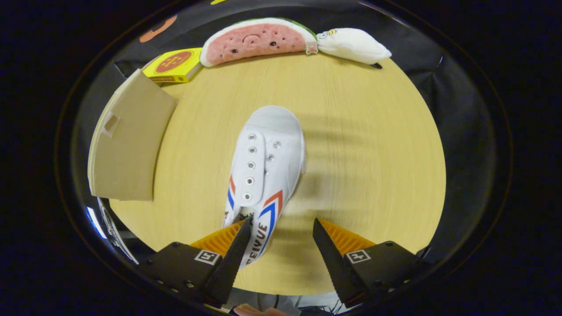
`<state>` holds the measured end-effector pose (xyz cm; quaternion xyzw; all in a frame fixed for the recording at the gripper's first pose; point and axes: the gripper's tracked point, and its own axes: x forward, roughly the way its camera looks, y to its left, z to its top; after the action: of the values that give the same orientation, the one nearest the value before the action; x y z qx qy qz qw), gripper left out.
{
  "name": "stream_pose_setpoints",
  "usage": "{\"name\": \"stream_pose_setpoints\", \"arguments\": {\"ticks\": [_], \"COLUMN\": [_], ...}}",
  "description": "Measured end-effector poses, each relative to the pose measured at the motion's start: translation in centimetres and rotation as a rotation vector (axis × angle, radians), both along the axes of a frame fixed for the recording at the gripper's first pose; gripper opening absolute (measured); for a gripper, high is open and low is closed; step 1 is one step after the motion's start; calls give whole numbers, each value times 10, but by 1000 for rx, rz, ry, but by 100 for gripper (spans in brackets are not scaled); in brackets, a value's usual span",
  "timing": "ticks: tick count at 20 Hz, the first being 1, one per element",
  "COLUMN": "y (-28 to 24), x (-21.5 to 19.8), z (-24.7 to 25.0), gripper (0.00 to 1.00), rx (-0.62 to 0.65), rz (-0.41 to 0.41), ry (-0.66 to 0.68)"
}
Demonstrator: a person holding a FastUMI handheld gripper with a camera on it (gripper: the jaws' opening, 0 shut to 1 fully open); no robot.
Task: Open the storage box then place both shoes into the box .Put the left shoe in first, then the right shoe, with the right side of both shoes facing outward in a uniform manner.
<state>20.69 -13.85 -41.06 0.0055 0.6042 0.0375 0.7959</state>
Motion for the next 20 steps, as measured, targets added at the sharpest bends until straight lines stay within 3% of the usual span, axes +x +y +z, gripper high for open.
{"name": "stream_pose_setpoints", "arguments": {"ticks": [2,6,8,11,17,20], "y": [12,21,19,13,12,6], "x": [5,5,6,7,3,-3], "z": [-6,-9,-4,-14,10,46], "gripper": [79,33,25,0,0,0], "rx": [79,182,258,380,428,465], "rz": [-22,-18,-50,-97,-96,-92], "ry": [-18,-15,-22,-9,-48,-98]}}
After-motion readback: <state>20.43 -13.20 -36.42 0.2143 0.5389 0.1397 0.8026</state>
